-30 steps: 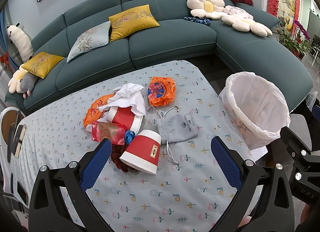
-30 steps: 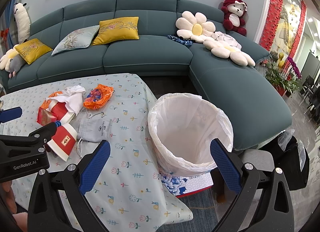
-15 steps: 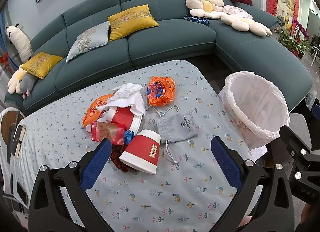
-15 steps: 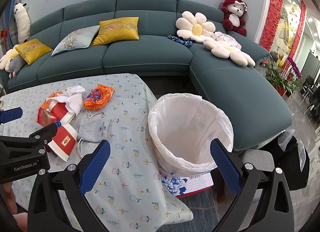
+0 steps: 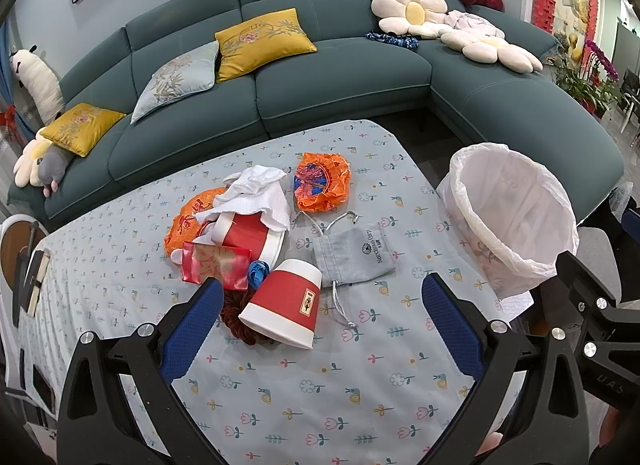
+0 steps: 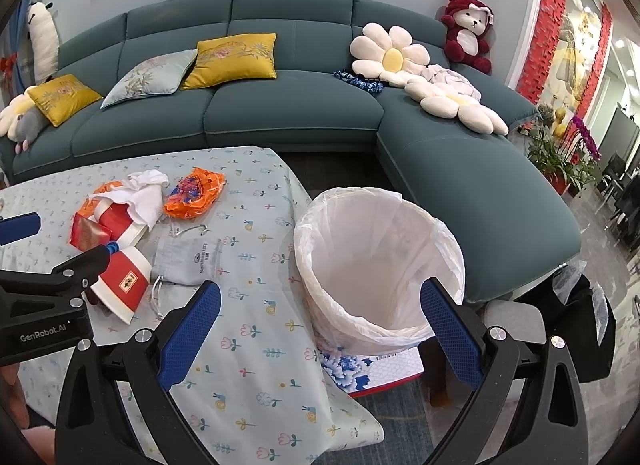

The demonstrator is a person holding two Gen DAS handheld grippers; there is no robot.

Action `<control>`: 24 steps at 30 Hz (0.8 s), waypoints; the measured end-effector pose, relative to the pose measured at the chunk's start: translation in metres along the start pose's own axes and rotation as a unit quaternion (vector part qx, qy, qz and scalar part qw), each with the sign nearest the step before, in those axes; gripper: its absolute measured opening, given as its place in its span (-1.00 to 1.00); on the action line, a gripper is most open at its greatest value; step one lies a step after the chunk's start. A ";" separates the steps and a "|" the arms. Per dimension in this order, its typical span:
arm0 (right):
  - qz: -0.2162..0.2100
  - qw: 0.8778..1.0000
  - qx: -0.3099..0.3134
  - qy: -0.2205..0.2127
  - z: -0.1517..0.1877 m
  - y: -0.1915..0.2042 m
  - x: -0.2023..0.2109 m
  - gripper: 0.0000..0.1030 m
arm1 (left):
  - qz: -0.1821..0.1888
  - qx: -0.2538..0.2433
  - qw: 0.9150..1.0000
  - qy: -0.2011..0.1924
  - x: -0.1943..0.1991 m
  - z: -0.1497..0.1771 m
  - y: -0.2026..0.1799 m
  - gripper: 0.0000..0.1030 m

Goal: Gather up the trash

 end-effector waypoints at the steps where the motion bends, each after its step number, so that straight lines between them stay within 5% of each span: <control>1: 0.000 1.000 0.000 0.000 0.000 0.001 0.000 0.86 | 0.000 0.000 1.000 0.000 0.000 0.000 0.000 0.84; 16: -0.003 1.000 -0.006 -0.021 -0.006 0.009 0.000 0.86 | 0.027 0.015 0.999 -0.008 -0.004 0.009 0.034 0.85; 24: -0.015 0.999 0.003 -0.035 -0.008 0.040 -0.018 0.86 | 0.040 0.070 0.996 0.026 -0.035 0.041 0.084 0.85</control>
Point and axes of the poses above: each gripper's, at about its wrist camera, not at the fingertips, and x roughly against the way its jaws point, y to its left, z to its underside, the point moved 8 cm from there along -x, roughly the way its jaws point, and after that the axes turned 7 degrees about -x, right-handed, at the moved point
